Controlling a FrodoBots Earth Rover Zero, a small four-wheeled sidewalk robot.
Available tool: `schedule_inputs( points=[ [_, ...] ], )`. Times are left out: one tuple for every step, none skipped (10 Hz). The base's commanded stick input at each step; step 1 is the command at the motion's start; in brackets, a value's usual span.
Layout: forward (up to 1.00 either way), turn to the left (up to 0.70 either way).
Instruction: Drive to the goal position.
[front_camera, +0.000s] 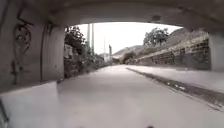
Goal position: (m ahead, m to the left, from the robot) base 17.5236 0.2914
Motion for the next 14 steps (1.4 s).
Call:
schedule_inputs(
  points=[
    [0.7,0.0],
    [0.7,0.0],
    [0.7,0.0],
    [0.7,0.0],
    [0.7,0.0],
    [0.7,0.0],
    [0.7,0.0],
    [0.7,0.0],
    [0.7,0.0],
    [0.7,0.0],
    [0.7,0.0],
    [0.7,0.0],
    [0.7,0.0],
    [0.7,0.0]
  ],
)
